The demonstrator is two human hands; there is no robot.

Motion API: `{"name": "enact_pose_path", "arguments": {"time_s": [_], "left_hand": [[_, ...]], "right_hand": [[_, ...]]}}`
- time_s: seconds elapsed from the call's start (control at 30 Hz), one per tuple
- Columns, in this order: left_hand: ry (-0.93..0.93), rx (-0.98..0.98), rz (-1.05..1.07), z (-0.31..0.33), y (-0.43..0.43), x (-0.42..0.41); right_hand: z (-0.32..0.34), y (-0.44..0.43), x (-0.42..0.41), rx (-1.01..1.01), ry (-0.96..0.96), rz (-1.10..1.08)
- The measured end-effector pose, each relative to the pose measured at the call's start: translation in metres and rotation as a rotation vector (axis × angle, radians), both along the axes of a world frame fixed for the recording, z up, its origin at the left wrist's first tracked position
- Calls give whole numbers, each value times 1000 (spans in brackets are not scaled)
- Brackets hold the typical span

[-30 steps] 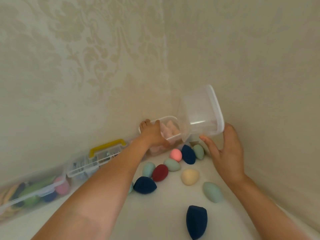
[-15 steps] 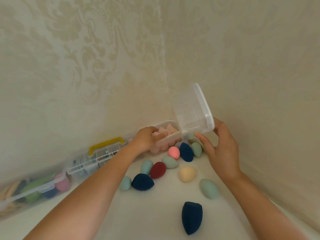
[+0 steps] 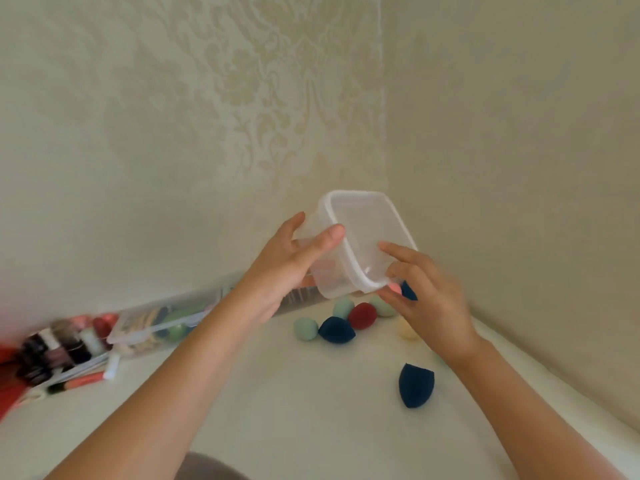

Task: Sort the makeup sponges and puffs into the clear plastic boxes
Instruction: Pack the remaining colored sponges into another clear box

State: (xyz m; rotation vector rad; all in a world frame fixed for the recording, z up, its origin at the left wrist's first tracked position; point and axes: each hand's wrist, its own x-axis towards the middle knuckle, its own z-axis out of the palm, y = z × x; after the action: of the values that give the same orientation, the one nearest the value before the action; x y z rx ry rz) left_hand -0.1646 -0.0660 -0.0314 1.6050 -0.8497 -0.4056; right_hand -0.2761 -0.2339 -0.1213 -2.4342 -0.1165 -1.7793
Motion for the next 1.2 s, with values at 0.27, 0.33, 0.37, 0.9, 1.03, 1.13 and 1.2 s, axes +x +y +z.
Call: {"name": "enact_pose_path", "arguments": {"time_s": [0.27,0.33,0.37,0.9,1.03,1.13,1.2], "left_hand": [[164,-91,134,-20,84,-10],[293,-128,134,-30,104,-11],[350,-139,125,-36,112,-11],[-196,396,424,-114,131,0],[-703,359,385,-107,124,-11],[-879,428,265,-110,115,-32],[-931,476,240,-117,113,-39]], "right_hand": [[7,76,-1,-147,148,102],[7,83,-2,-85,250,128],[6,83,-2,-48,312,151],[-60,82,-7,-155,645,187],[-58,81,-9,-111,639,176],[-60,77,-14,76,616,239],[-61,76,-16,140,598,254]]}}
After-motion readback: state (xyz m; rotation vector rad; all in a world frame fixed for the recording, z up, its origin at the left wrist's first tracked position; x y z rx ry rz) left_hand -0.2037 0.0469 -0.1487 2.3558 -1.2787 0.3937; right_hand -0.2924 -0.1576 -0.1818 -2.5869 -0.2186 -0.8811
